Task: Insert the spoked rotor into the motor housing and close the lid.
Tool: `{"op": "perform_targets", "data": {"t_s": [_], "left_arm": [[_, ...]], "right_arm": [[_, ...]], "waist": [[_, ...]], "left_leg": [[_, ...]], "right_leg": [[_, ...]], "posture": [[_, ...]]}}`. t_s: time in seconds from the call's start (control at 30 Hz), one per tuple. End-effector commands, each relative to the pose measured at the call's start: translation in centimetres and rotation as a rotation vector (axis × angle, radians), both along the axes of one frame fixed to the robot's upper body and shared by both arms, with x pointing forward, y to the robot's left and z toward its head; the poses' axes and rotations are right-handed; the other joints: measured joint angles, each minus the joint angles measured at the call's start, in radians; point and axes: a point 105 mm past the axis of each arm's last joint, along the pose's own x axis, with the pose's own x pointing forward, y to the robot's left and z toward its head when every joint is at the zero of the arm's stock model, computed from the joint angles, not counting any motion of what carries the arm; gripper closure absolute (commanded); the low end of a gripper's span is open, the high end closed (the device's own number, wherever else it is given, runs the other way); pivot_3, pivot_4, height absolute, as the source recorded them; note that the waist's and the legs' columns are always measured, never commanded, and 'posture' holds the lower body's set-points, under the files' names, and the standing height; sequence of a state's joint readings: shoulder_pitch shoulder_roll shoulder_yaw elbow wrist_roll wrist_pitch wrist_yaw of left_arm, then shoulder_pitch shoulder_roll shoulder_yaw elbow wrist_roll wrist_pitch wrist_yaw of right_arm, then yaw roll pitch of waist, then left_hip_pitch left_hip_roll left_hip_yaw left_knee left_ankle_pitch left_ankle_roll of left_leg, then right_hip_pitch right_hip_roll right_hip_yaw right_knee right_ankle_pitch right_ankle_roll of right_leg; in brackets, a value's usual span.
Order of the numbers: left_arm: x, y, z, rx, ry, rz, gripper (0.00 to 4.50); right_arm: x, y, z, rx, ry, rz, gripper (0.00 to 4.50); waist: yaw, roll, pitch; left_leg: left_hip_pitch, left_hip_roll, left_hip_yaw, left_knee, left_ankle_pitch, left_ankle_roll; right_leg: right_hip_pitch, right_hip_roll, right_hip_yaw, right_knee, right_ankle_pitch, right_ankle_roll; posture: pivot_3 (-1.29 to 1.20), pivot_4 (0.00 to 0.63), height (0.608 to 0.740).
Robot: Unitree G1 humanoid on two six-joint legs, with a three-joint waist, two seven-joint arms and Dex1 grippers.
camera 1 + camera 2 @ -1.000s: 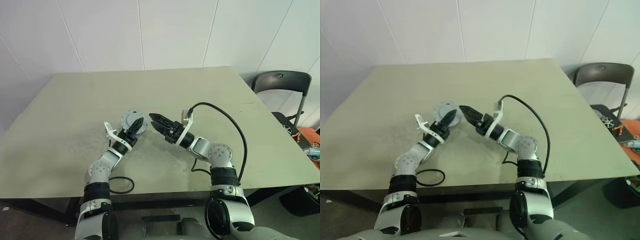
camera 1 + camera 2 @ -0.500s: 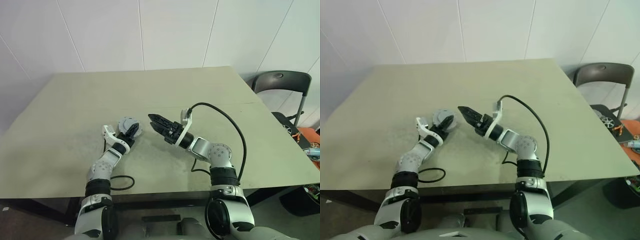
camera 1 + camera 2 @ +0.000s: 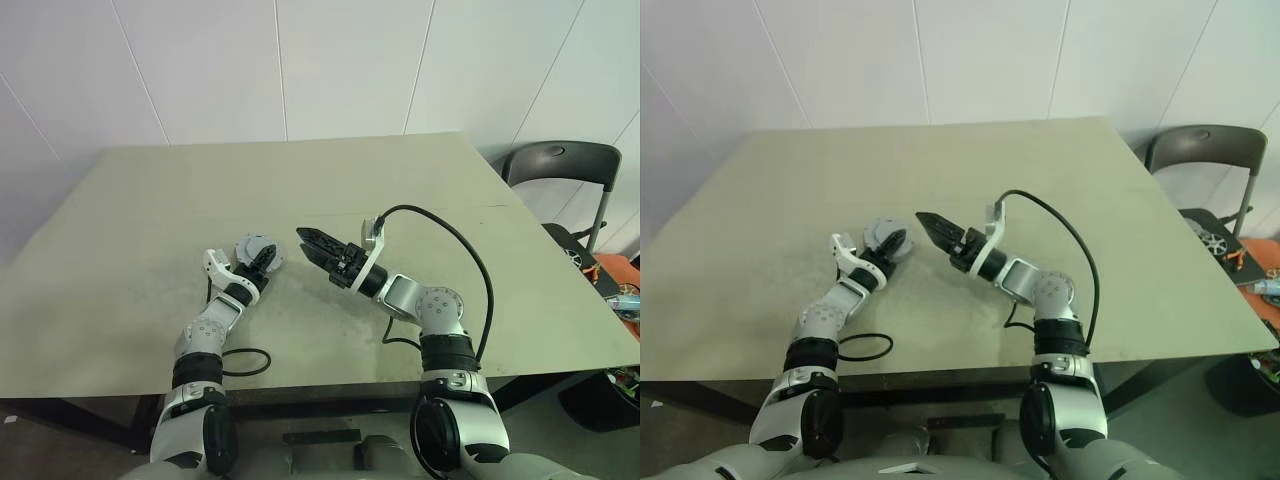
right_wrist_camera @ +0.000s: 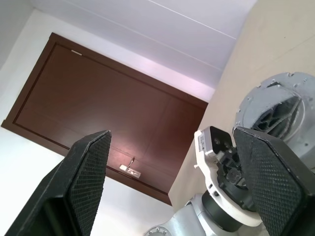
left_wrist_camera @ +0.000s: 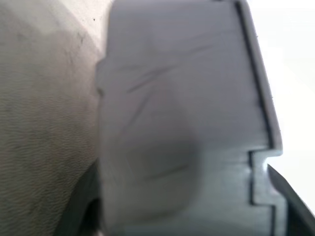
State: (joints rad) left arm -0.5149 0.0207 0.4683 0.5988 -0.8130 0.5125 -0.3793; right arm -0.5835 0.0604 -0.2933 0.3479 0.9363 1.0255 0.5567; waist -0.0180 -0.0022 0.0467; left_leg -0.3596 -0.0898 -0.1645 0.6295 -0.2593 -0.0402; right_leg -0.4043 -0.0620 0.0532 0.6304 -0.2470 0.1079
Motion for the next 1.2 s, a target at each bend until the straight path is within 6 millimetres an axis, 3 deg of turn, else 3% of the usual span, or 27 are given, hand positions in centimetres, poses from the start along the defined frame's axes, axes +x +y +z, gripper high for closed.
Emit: {"op": "perform_targets", "data": {"t_s": [0.03,0.1,0.13,0.4,0.73,1.03,1.2], "left_arm": [[0.7,1.4,1.6,0.020,-0.055,0.049,0.77],[0.9,1.9,1.4,0.036,-0.036,0.086,0.14],[1.1,2.2,1.2,0.039,-0.021,0.110,0.04],[1.3,7.0,-1.1,0.121,0.120,0.369,0.04],[0.9,11.3,-0.9,0.263,0.139,0.603,0.04],[0.2,14.5,0.7,0.461,0.079,0.758,0.04],[0.3,15.4,4.7,0.593,-0.131,0.764,0.04]], "right_arm": [[-0.1,0.3,1.5,0.027,-0.057,0.010,0.36],[-0.1,0.2,1.5,0.027,-0.058,0.011,0.36],[-0.1,0.2,1.5,0.026,-0.058,0.011,0.36],[-0.2,0.2,1.4,0.023,-0.057,0.013,0.36],[-0.2,0.2,1.4,0.017,-0.060,0.022,0.36],[-0.4,0.1,1.5,0.015,-0.072,0.025,0.36],[-0.4,-0.2,1.8,-0.050,-0.135,0.008,0.36]], "waist": [[0.000,0.000,0.000],[0.000,0.000,0.000],[-0.001,0.000,0.000],[-0.023,0.001,-0.001],[-0.066,0.001,-0.001],[-0.062,0.001,-0.001],[-0.038,0.001,-0.001]], "left_leg": [[0.001,0.000,0.000,0.000,0.000,0.000],[0.004,0.000,0.000,0.000,0.000,0.000],[0.005,0.000,0.000,0.001,0.000,0.000],[0.012,0.002,-0.002,0.001,0.000,-0.001],[0.020,0.013,0.000,-0.003,0.000,-0.001],[0.018,0.016,0.000,-0.007,0.000,-0.001],[0.006,0.015,0.000,-0.005,0.000,-0.002]], "right_leg": [[0.001,0.000,0.000,0.000,0.000,0.000],[0.003,0.000,0.000,0.001,0.000,0.000],[0.005,0.001,0.000,0.000,0.000,0.000],[0.008,0.008,-0.001,0.001,0.001,-0.002],[0.011,0.013,-0.001,0.000,0.003,-0.005],[0.006,0.015,-0.002,-0.001,0.005,-0.007],[-0.004,0.014,-0.002,-0.001,0.007,-0.011]], "posture": [[0.00,0.000,0.740],[0.00,0.000,0.740],[0.00,0.000,0.740],[0.00,0.000,0.740],[0.00,0.000,0.740],[0.00,0.000,0.740],[0.00,0.000,0.740]]}}
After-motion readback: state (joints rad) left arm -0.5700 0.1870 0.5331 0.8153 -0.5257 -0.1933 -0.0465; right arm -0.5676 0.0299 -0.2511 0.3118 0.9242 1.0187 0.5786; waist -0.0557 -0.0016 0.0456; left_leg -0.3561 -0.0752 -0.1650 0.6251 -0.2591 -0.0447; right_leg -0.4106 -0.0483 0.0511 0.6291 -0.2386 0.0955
